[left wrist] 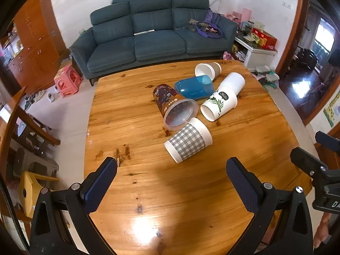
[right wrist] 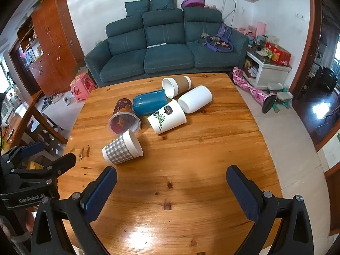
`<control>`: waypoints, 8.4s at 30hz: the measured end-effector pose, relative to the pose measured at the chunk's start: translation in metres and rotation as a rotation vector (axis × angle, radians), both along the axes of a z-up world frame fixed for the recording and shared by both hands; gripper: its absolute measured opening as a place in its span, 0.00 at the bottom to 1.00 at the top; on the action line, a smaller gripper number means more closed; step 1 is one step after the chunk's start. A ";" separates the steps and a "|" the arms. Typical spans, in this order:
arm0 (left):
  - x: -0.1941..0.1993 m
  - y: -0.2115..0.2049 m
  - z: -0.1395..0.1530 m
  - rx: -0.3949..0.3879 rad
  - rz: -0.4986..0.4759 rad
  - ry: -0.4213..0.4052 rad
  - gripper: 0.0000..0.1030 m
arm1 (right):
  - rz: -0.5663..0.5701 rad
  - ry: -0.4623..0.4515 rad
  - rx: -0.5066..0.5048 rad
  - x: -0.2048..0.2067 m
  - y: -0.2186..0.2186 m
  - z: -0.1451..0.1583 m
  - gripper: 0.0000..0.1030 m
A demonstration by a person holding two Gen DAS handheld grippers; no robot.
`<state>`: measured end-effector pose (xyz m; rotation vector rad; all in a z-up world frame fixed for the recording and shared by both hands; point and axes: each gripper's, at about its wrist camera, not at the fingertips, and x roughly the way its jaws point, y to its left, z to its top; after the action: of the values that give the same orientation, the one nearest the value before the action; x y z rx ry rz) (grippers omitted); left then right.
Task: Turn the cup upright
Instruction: 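Move the left gripper toward the checkered paper cup lying on its side, then close the left gripper around the checkered cup's body and lift it, then rotate the held checkered cup upright with the left gripper, then grasp the upright checkered cup with the right gripper while the left gripper releases it, then lower the checkered cup onto the table with the right gripper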
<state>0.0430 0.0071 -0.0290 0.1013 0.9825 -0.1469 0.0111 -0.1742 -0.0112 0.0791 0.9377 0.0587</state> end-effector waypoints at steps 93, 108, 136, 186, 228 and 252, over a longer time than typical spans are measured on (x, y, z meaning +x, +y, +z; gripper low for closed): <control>-0.026 -0.054 -0.106 -0.234 0.058 0.359 0.62 | 0.036 0.229 0.169 -0.001 -0.044 -0.074 0.95; -0.037 -0.063 -0.123 -0.248 0.089 0.356 0.62 | 0.016 0.234 0.118 -0.015 -0.042 -0.077 0.95; -0.039 -0.075 -0.135 -0.222 0.106 0.382 0.63 | 0.029 0.246 0.113 -0.019 -0.037 -0.080 0.95; -0.070 -0.027 -0.121 -0.352 0.116 0.400 0.84 | 0.153 0.508 0.168 0.023 0.011 -0.139 0.95; -0.078 0.030 -0.121 -0.374 0.224 0.336 0.84 | 0.113 -0.296 -0.027 -0.035 0.001 -0.103 0.62; -0.079 0.025 -0.105 -0.362 0.204 0.263 0.84 | 0.127 -0.263 -0.096 -0.053 0.025 -0.126 0.79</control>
<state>-0.0360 0.0322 -0.1345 -0.3576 1.2056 -0.1504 -0.0424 -0.1494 -0.1375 -0.0761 0.6806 0.1382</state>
